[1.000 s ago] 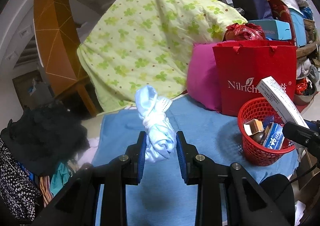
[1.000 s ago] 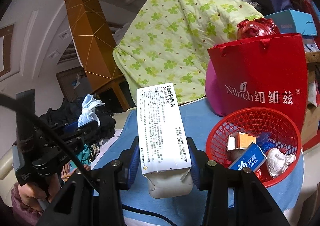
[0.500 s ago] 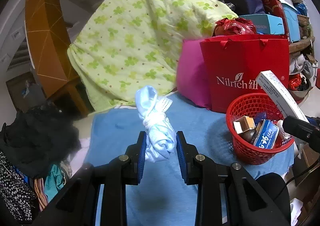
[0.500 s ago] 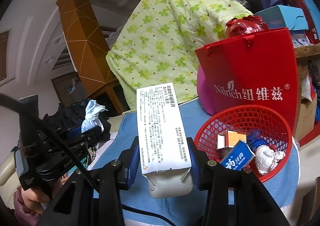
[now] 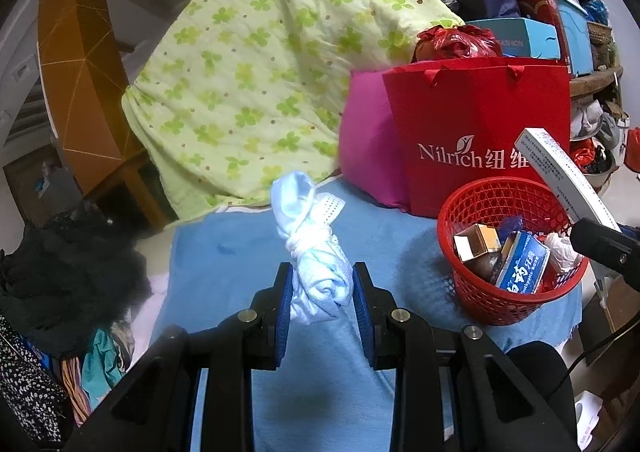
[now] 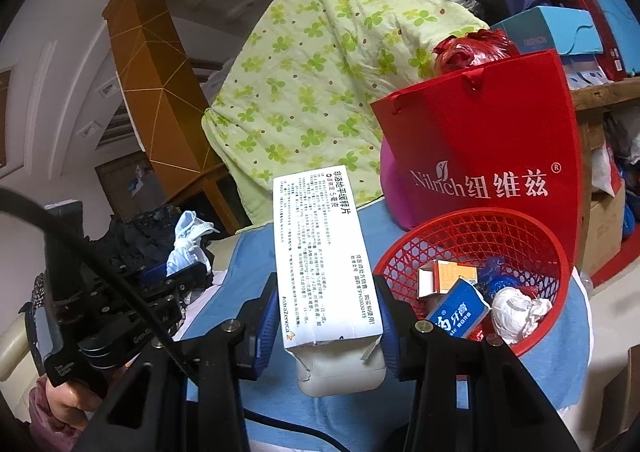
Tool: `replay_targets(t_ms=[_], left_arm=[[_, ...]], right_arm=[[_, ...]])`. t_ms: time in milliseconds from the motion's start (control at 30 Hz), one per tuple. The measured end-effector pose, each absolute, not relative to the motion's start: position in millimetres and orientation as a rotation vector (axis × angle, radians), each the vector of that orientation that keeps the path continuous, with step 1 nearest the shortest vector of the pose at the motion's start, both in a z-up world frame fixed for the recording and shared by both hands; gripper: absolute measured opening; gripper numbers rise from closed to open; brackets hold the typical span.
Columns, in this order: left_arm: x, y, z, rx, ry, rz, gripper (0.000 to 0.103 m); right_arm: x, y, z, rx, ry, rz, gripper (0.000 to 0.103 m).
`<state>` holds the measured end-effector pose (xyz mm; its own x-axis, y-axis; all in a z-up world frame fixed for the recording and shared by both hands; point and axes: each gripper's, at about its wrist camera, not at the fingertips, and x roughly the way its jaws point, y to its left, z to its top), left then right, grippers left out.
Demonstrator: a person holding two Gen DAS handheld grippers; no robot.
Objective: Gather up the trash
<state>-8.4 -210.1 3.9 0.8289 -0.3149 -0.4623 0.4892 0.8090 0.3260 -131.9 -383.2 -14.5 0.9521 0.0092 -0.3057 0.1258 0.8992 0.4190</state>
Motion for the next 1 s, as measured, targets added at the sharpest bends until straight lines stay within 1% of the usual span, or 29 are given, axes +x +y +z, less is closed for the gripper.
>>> replay_targets(t_ms=[1000], left_arm=[[-6,-233,-13,0.485,0.452,-0.482,0.032]], right_arm=[[-141,-409,-32,0.507,0.327,-0.106,0.046]])
